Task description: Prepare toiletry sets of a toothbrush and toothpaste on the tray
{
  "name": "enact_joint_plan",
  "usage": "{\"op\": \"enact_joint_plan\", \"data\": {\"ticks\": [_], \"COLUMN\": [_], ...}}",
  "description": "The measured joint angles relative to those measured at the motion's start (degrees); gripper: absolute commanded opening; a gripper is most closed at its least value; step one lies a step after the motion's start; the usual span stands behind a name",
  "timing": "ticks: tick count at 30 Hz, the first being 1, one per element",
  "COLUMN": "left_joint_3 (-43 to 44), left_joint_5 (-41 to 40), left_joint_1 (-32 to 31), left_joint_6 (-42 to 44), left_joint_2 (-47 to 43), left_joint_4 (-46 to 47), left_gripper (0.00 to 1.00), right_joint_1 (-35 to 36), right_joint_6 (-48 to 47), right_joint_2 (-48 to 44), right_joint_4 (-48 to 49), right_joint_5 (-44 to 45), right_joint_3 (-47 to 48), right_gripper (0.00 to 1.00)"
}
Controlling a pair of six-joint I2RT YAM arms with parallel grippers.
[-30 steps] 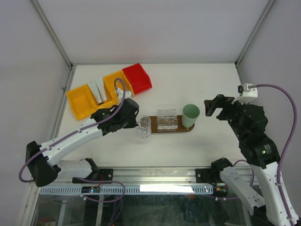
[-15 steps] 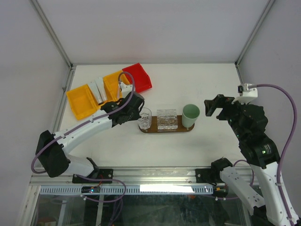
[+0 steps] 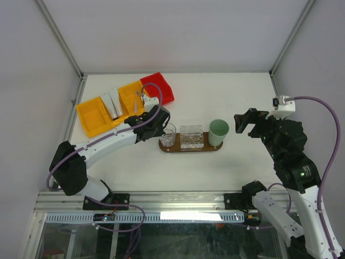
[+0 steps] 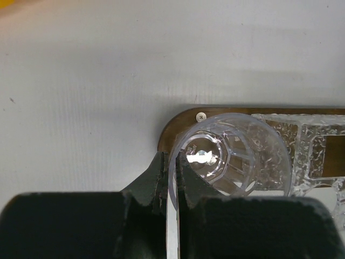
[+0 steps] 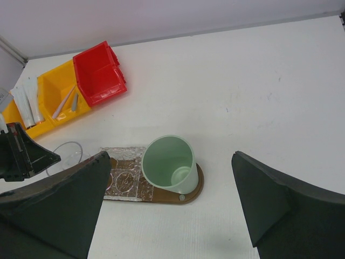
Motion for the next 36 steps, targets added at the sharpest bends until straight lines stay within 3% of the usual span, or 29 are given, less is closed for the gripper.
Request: {"op": "enact_joint_plan", "data": {"ticks": [23, 32, 36], "left_joint_3": [-3.13, -3.72, -3.72], "left_joint_5": [1.11, 1.29, 1.29], "left_joint_1": [0.63, 0.59, 0.59], "left_joint_6": [0.35, 0.52, 0.55], "left_joint_2": [0.0, -1.66, -1.68], "left_joint_4": [3.21, 1.88, 1.88], "left_gripper": [0.02, 0.24, 0.26], "right_joint_1": [0.0, 0.0, 0.0], "right_joint_6": [0.02, 0.02, 0.02], "right_joint_2": [0.0, 0.0, 0.0], "right_joint_4": [0.02, 0.04, 0.04], "right_joint_5": [0.0, -0.15, -0.17], "right_joint_3": [0.02, 0.0, 0.0], "right_gripper": [0.99, 0.99, 0.99]}}
